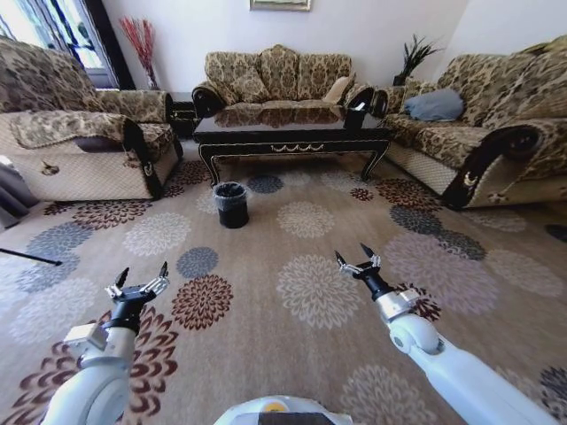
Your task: Move to the front of the table and pick up the trash from the floor, then place it into the trash bin.
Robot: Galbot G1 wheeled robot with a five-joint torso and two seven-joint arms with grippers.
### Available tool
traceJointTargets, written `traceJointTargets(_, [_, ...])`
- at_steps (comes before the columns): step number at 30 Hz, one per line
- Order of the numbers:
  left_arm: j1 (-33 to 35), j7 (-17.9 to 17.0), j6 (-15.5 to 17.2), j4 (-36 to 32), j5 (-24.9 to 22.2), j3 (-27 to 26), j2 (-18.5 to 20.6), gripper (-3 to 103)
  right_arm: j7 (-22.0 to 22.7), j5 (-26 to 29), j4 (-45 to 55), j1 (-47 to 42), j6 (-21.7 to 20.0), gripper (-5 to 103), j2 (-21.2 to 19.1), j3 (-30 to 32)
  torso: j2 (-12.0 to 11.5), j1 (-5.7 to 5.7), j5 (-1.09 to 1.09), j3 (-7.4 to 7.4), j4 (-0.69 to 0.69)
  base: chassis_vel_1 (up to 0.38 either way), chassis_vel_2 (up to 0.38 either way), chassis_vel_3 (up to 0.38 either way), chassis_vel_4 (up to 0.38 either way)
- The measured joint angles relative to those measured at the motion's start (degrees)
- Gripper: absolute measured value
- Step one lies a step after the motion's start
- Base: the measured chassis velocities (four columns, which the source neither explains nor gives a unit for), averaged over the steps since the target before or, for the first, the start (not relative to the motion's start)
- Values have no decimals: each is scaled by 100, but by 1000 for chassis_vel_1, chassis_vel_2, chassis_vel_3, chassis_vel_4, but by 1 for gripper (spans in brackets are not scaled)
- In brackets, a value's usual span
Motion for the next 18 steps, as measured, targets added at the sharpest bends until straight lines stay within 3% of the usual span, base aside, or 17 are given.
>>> traceJointTargets(2, [-14, 3, -11, 12, 16, 16, -15, 100, -60, 19, -23, 11, 76, 100, -2, -35, 1, -1, 10, -1, 0, 278, -260, -263, 243])
traceJointTargets(7, [-72, 9, -23, 89, 54, 81, -37, 100, -88, 73, -49, 91, 112, 100, -7, -62, 1, -2, 4, -2, -1, 170, -192, -155, 182])
traceJointTargets(18, [-130, 12, -24, 128, 55, 109, -22, 100, -176, 67, -78, 76, 124, 100, -32, -17, 0, 2, 5, 1, 0, 7, -9, -1, 17])
